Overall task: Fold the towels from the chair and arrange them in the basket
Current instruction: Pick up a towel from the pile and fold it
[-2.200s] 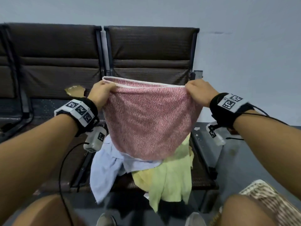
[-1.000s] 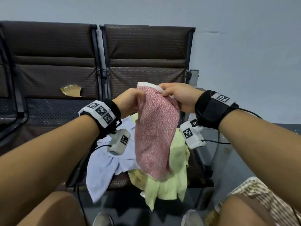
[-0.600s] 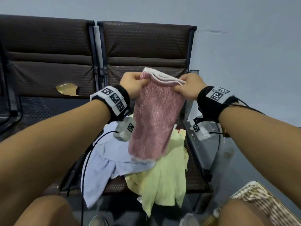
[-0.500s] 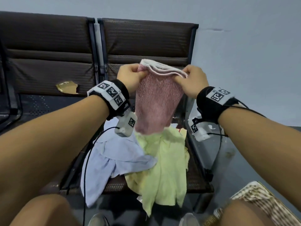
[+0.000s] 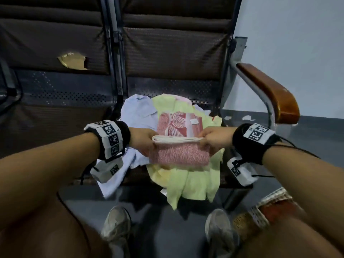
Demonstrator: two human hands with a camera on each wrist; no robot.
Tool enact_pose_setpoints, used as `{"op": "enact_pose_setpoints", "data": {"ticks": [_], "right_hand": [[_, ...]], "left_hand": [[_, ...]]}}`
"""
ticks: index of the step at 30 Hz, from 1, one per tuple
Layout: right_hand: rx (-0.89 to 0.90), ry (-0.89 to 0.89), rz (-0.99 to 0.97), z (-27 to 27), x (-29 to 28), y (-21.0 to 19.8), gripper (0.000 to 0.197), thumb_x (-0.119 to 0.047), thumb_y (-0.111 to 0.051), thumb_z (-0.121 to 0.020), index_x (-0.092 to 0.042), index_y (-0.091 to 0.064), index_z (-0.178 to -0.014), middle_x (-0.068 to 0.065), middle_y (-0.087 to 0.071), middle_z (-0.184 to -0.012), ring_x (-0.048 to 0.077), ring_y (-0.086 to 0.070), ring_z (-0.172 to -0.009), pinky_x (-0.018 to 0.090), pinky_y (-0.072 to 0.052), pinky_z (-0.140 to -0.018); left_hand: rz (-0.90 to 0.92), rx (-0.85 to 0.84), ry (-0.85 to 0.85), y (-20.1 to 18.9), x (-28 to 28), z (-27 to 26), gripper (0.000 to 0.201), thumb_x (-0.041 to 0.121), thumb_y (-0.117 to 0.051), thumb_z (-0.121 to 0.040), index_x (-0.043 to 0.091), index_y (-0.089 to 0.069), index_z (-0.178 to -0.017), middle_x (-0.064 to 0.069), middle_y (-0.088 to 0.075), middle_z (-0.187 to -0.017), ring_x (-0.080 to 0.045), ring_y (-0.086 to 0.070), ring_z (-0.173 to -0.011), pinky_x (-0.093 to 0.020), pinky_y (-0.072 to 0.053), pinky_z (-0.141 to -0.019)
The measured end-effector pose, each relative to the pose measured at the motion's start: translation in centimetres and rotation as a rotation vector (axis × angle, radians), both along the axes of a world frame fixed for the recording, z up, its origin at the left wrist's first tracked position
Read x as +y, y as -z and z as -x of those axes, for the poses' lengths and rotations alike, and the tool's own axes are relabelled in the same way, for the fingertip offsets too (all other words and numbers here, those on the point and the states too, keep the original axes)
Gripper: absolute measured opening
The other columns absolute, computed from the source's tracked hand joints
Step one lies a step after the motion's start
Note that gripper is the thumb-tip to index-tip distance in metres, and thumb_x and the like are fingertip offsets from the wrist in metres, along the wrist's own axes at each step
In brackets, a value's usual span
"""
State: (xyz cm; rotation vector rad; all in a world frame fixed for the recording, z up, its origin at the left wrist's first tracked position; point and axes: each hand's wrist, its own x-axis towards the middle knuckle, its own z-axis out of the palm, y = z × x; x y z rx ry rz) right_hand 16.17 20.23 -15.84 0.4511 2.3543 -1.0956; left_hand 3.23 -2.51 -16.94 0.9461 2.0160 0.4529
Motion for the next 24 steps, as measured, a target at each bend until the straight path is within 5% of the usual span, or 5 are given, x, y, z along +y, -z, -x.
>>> {"op": "enact_pose_setpoints", "data": {"ticks": [5, 11, 14, 18, 24], "right_hand": [[-0.06, 0.093, 0.194, 0.3, 1.4, 2.3, 0.015, -0.015, -0.075, -0.086, -0.004, -0.072, -0.096, 0.003, -0.075, -0.077, 0.011, -0.07, -0.061, 0.02, -0.054, -0.055], [0.397, 0.561, 0.202, 3.7, 3.1, 4.2, 0.027, -0.01, -0.068, -0.088, 0.004, -0.065, -0.111, 0.02, -0.071, -0.103, 0.018, -0.069, -0.076, 0.034, -0.06, -0.069], [0.573, 0.633, 0.038, 5.7, 3.0, 4.7, 0.026, -0.015, -0.064, -0.092, -0.009, -0.059, -0.116, 0.014, -0.068, -0.108, 0.024, -0.065, -0.089, 0.042, -0.056, -0.083], [0.681, 0.383, -0.403, 6.5, 2.1, 4.5, 0.033, -0.026, -0.064, -0.09, -0.02, -0.059, -0.122, 0.002, -0.061, -0.126, 0.018, -0.058, -0.112, 0.033, -0.046, -0.098], [0.548, -0.099, -0.34, 3.4, 0.6, 6.3, 0.022, -0.043, -0.066, -0.089, -0.027, -0.075, -0.099, -0.013, -0.072, -0.097, 0.005, -0.065, -0.09, 0.035, -0.054, -0.089]], "left_hand": [[0.045, -0.185, -0.209, 1.5, -0.4, 0.5, 0.013, -0.001, -0.06, -0.091, 0.008, -0.062, -0.082, -0.012, -0.056, -0.074, -0.021, -0.057, -0.065, -0.031, -0.057, -0.066], [-0.356, -0.089, -0.603, 3.9, 2.5, 3.7, 0.015, 0.025, -0.059, -0.098, 0.012, -0.065, -0.1, -0.011, -0.062, -0.096, -0.023, -0.059, -0.083, -0.036, -0.057, -0.078], [-0.459, 0.039, -0.722, 5.2, 4.8, 4.7, 0.026, 0.029, -0.056, -0.099, 0.012, -0.069, -0.115, -0.015, -0.069, -0.11, -0.029, -0.065, -0.093, -0.042, -0.056, -0.088], [-0.411, 0.316, -0.737, 6.2, 7.3, 5.3, 0.033, 0.035, -0.052, -0.099, 0.012, -0.066, -0.12, -0.013, -0.067, -0.121, -0.035, -0.06, -0.112, -0.034, -0.047, -0.095], [-0.276, 0.425, -0.745, 7.2, 7.5, 5.0, 0.05, 0.032, -0.059, -0.093, 0.012, -0.045, -0.136, -0.016, -0.055, -0.131, -0.034, -0.055, -0.116, -0.036, -0.043, -0.094]]}}
